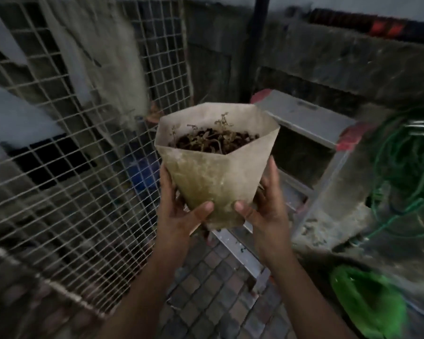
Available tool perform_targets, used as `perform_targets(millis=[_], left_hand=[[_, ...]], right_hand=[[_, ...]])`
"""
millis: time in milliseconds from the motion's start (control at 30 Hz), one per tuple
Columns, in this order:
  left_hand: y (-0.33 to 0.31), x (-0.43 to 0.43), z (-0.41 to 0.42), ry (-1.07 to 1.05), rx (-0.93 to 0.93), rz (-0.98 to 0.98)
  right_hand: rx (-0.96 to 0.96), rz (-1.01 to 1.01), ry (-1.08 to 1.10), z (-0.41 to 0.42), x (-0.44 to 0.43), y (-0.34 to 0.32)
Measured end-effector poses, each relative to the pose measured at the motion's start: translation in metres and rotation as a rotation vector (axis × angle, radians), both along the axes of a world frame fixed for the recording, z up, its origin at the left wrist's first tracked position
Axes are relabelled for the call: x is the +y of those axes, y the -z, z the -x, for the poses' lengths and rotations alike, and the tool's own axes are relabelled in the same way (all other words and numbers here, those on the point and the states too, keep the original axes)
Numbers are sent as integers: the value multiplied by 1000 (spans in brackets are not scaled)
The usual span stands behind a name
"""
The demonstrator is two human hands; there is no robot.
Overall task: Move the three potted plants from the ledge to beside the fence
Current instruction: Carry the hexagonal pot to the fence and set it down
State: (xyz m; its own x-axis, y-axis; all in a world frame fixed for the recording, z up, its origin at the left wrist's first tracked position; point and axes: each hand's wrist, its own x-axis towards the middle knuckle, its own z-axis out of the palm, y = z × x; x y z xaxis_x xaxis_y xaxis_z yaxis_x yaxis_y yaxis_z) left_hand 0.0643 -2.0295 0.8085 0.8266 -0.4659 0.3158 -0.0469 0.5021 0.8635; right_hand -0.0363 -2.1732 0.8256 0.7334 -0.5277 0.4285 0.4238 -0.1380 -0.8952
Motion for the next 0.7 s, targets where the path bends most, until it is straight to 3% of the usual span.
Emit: perform_targets(millis=[200, 433, 567, 700], left_hand=[[18, 2, 12, -179, 95, -48], [78, 7, -27, -276, 134, -128], [150, -1, -55, -374, 115, -260], [261, -16, -88, -409, 93, -364]], right_hand=[[82, -117, -193, -21, -11, 21], [243, -170, -244, -81, -14, 80], [299, -182, -307, -123, -25, 157], [309, -181, -346, -161, -37, 278]])
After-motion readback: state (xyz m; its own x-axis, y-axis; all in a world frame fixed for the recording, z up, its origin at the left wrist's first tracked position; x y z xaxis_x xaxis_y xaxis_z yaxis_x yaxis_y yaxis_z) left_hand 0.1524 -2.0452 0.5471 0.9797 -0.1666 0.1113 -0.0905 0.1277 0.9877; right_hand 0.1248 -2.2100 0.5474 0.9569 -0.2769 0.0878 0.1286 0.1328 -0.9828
